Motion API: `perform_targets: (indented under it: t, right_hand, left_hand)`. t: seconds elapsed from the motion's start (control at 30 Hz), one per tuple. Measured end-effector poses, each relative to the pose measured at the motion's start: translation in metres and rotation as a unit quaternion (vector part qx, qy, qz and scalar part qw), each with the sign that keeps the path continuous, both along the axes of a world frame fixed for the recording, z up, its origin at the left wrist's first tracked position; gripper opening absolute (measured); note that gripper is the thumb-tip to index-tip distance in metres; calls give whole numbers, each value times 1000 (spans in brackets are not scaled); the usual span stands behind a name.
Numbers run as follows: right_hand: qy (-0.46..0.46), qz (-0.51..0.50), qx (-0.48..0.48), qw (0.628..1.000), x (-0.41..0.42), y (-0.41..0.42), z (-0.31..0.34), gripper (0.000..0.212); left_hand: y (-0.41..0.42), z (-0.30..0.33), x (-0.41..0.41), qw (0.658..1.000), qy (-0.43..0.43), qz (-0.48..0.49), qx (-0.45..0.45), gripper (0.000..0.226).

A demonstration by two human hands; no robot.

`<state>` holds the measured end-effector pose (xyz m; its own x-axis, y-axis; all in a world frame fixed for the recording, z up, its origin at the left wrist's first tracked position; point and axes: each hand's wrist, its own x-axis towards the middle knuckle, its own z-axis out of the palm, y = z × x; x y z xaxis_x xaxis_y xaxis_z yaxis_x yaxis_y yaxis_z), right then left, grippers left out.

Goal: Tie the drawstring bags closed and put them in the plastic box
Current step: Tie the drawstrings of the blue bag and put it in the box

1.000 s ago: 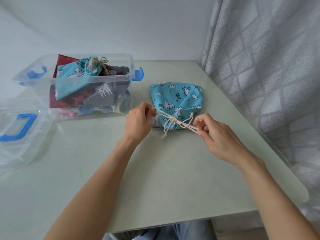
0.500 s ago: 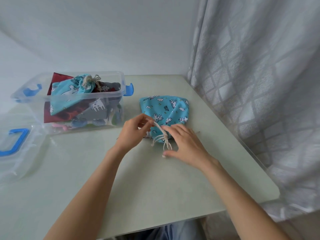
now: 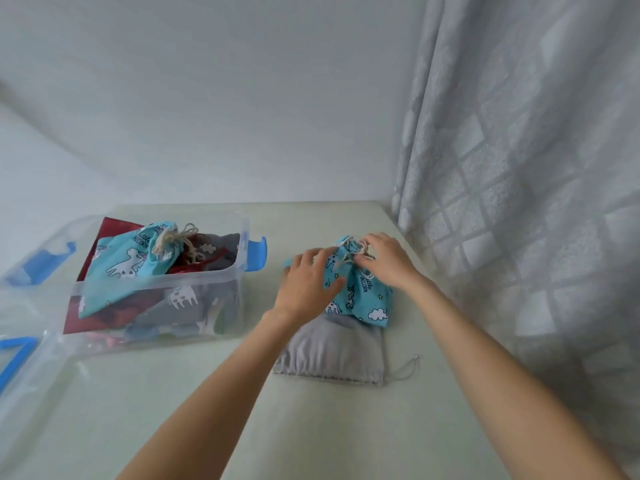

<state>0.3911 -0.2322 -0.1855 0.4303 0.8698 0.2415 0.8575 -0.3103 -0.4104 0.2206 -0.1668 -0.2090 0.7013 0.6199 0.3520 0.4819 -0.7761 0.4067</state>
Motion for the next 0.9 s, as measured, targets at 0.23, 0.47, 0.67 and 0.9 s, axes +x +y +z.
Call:
perform_targets:
  t: [0.23,0.47,0.67,0.9]
  right_hand:
    - [83,52,-188,977,36,34,-28,63]
    - [-7,2,-151,989,31,32,-13,26]
    - [-26,31,-6,999,9,-30,44,30]
    - [-25,107,106,988,-61,-69,112,22]
  left_hand:
    - [56,-34,48,985,164,45,-22,79]
    - [53,-17,51,990,129,39,45,65]
    - [12,28,34,987,-27,-51,153,43]
    - [-26,119,-56,964,-107,-48,237,31]
